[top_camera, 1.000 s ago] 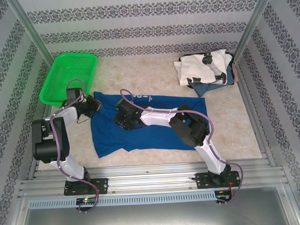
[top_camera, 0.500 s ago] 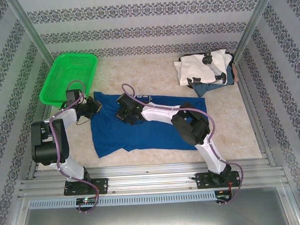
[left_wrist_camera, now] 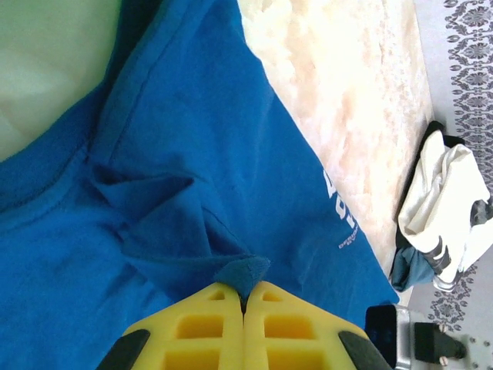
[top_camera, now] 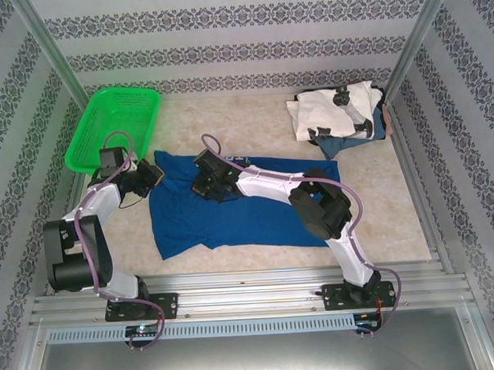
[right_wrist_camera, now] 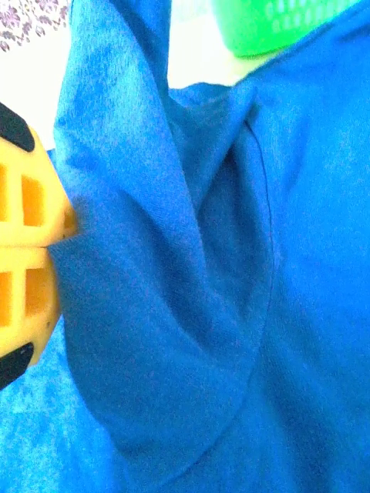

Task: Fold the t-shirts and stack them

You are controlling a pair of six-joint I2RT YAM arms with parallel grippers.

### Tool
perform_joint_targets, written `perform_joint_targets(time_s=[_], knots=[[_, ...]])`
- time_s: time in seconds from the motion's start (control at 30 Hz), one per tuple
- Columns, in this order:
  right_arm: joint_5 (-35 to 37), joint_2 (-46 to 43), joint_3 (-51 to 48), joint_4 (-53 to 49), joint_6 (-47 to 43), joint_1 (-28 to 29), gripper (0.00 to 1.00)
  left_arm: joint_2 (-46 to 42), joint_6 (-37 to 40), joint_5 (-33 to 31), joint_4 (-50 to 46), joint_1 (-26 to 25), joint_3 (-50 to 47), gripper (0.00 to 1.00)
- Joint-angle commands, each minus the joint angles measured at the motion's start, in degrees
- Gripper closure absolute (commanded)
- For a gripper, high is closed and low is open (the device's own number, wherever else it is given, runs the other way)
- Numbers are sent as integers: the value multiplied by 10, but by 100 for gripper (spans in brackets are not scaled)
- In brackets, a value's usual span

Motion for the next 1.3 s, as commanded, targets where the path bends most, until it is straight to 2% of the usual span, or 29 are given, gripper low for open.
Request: perform_joint_targets(time_s=[0.0, 0.37, 1.27], knots=[[-28, -37, -19, -13, -33, -9, 100, -26, 24, 1, -47, 6, -25, 100], [-81, -41, -65, -5, -43, -14, 100, -51, 36, -9, -68, 6, -74, 100], [-96, -65, -136, -25, -59, -12, 100, -114, 71, -35, -112, 6, -171, 100]])
